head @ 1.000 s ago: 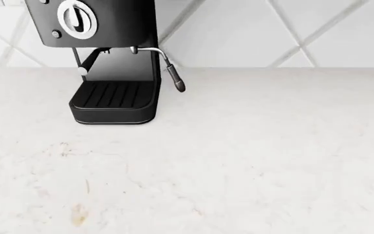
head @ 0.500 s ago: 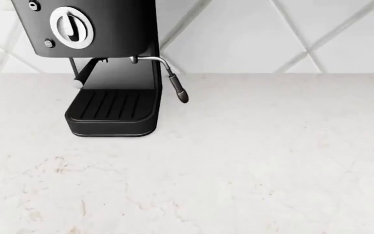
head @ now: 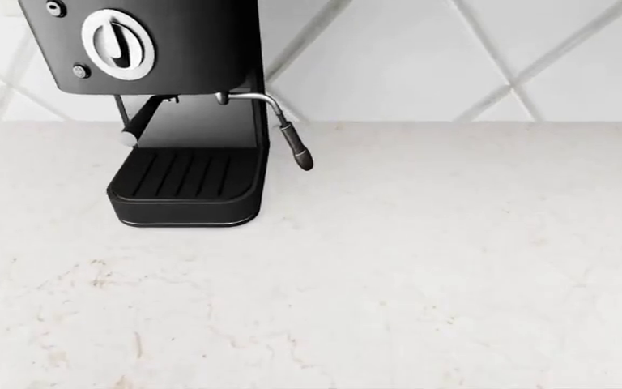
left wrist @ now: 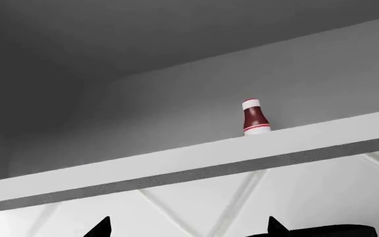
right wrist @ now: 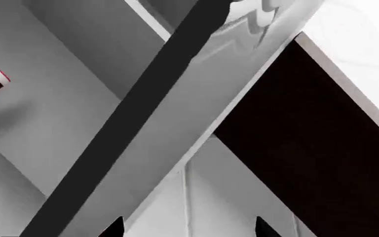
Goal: Pick and place the shaker into the drawer. Then close the cabinet.
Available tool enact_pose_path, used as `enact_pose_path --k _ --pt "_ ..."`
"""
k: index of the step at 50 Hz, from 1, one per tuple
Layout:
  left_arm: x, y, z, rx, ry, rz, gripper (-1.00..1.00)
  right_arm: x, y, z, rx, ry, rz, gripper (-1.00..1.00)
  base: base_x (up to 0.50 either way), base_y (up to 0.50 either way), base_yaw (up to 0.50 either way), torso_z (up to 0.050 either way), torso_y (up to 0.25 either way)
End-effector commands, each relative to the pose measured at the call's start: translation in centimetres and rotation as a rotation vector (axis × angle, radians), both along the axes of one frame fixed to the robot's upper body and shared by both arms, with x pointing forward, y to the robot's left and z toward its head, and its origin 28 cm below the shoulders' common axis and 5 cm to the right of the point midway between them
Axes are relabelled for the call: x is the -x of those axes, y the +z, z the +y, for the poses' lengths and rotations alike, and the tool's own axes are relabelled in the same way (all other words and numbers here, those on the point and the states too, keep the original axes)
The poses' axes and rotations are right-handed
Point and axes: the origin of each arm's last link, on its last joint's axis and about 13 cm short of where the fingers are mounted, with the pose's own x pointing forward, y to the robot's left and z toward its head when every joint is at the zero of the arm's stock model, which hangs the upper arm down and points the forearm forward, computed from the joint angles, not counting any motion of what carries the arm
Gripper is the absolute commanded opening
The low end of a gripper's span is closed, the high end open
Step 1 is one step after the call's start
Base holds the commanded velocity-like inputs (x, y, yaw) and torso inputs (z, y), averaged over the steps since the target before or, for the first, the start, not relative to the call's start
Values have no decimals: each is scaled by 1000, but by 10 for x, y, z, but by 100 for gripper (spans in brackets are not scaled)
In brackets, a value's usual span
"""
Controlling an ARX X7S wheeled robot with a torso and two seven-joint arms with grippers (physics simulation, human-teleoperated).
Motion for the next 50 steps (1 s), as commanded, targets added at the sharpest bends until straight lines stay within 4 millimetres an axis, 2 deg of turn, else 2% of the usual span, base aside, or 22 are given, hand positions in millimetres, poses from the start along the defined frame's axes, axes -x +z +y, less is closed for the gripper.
enact_pose_path --k 1,7,14,19,27,32,36,39,41,42,44,46,48,50 --pt "7 -15 5 34 6 16 100 -1 41 98 382 490 -182 100 0 4 11 0 0" --pt "19 -42 13 82 27 61 100 -39 51 130 421 634 -82 100 4 5 14 3 0" --pt "33 -92 18 166 54 156 100 -79 65 162 464 710 -21 100 1 3 7 2 0" --pt "42 -120 21 211 78 211 100 -97 53 168 476 745 30 100 0 0 0 0 0" --pt "53 -128 28 236 112 223 100 -121 35 163 432 710 138 100 0 0 0 0 0" --pt "52 -124 27 236 105 215 100 -122 34 161 421 695 160 100 0 0 0 0 0" --pt "51 -119 21 230 68 207 100 -115 46 155 373 702 141 100 0 0 0 0 0" --pt "49 -116 13 222 22 202 100 -104 59 137 272 660 132 100 0 0 0 0 0" --pt "47 -115 5 209 -22 199 100 -106 34 59 -74 477 215 100 0 0 0 0 0" --pt "47 -113 0 206 -46 196 100 -95 19 26 -213 394 259 100 0 0 0 0 0" --pt "46 -111 -11 199 -96 196 100 -61 -6 8 -312 360 286 100 0 0 0 0 0" --pt "45 -108 -25 178 -155 197 100 -20 -36 3 -335 334 296 100 0 0 0 0 0" --pt "44 -104 -38 161 -215 198 100 24 -70 8 -265 332 275 100 0 0 0 0 0" --pt "44 -101 -50 146 -263 198 100 57 -103 14 -150 316 239 100 0 0 0 0 0"
